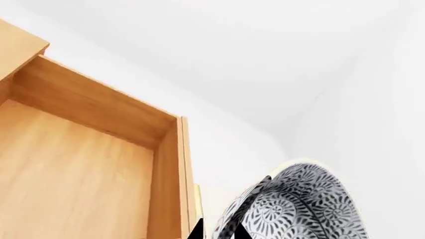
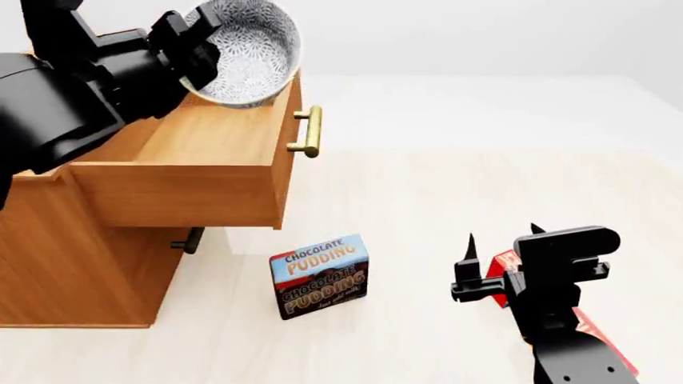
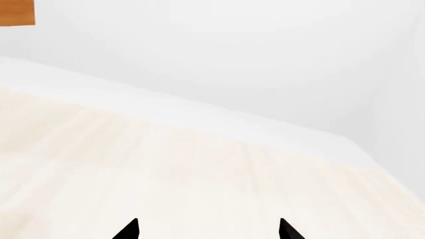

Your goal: Put the bowl in the top drawer of the cabinet.

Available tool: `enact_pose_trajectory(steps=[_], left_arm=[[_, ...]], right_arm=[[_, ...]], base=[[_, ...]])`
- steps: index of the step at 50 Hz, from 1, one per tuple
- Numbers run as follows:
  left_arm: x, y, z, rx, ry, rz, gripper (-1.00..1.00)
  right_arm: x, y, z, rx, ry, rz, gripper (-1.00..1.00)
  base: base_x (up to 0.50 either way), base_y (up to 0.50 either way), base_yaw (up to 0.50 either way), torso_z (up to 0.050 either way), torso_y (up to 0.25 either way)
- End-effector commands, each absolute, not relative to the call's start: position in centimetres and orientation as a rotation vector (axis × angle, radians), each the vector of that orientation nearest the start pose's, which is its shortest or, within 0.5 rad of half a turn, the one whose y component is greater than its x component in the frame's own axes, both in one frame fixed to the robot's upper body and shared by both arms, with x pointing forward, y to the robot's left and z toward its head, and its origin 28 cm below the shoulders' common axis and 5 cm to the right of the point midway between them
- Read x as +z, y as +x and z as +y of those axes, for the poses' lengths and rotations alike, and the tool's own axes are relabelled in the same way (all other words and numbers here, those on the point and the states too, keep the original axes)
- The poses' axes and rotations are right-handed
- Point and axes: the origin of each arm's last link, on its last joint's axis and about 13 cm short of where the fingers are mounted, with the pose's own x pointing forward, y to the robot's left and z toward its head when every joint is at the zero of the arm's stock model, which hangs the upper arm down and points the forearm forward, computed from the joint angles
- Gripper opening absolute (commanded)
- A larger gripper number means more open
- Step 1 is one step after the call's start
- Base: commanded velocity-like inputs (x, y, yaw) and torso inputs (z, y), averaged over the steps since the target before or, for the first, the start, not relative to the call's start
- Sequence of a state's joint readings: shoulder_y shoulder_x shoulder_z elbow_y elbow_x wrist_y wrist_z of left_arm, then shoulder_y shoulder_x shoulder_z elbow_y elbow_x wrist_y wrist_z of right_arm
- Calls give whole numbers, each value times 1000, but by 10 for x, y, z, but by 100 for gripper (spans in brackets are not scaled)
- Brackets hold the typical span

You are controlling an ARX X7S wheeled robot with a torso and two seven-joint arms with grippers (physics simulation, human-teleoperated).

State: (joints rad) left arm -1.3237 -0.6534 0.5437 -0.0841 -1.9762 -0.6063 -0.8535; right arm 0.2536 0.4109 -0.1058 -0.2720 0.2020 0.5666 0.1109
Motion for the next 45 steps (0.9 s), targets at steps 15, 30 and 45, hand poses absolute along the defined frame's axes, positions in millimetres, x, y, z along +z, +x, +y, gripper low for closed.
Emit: enact_pose_trajectory(steps=[15,30,45], left_arm=[[317,360,252,-29,-687,321,-100],[301,382,262,45,-707,346,-100],[289,393,263,62,-699,360,-100]], right_arm=[[97,247,-167,-34,-280,65,100],[93,246,-171,-43,-271,76,100],[90,245,-172,-46,-269,81,100]], base=[[0,0,0,0,1],[0,0,0,0,1],[0,0,0,1,0]])
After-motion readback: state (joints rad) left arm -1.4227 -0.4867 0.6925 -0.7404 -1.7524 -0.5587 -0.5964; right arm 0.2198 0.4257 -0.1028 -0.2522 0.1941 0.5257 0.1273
